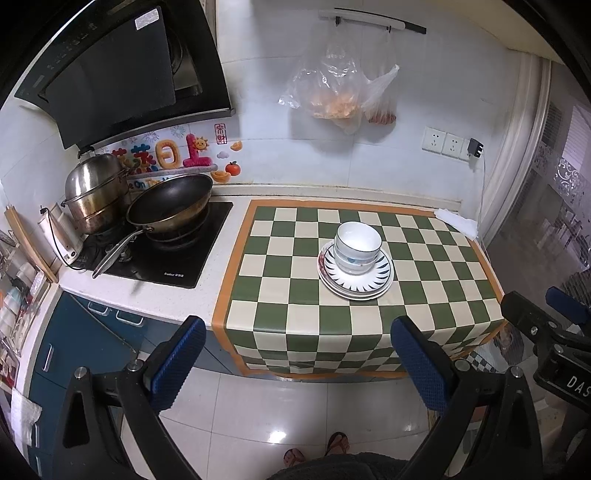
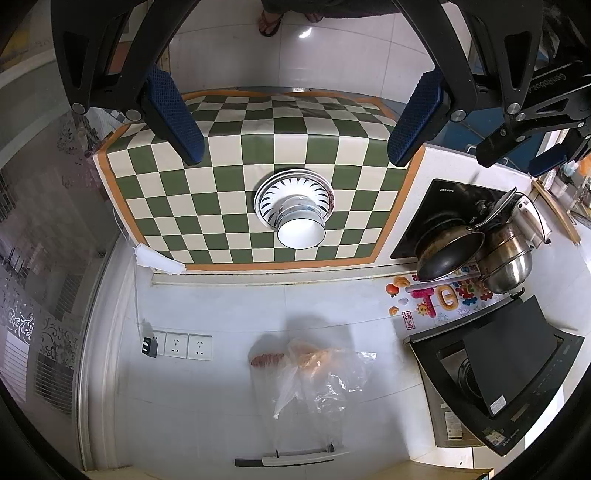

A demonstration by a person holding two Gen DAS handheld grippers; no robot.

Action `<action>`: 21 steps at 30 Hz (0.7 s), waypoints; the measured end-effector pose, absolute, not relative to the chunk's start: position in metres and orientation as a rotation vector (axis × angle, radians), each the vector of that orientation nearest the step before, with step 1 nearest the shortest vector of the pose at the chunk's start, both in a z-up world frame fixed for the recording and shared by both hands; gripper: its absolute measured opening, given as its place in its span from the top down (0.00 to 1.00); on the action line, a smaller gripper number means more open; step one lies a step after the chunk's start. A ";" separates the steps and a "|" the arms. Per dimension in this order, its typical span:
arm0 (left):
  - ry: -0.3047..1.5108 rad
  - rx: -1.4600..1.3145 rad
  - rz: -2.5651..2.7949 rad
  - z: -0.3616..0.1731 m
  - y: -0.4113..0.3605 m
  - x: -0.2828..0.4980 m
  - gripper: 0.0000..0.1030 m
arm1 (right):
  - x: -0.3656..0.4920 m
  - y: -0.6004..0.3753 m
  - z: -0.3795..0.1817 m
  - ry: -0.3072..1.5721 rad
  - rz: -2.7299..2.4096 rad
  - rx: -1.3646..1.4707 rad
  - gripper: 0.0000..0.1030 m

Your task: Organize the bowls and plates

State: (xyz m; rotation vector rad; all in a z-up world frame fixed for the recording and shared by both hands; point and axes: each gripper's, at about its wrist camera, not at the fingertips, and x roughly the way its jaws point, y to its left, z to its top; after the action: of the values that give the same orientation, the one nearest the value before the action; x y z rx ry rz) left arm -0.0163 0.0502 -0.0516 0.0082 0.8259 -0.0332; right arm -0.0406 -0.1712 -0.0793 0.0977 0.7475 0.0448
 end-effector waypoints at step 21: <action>0.827 0.004 -0.025 -0.051 0.046 -0.015 0.00 | -0.041 -0.173 -0.083 0.755 0.046 0.105 0.01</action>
State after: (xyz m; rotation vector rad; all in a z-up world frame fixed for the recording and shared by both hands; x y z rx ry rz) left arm -0.0155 0.0458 -0.0506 0.0045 0.8267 -0.0248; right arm -0.0406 -0.1730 -0.0833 0.1046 0.7554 0.0462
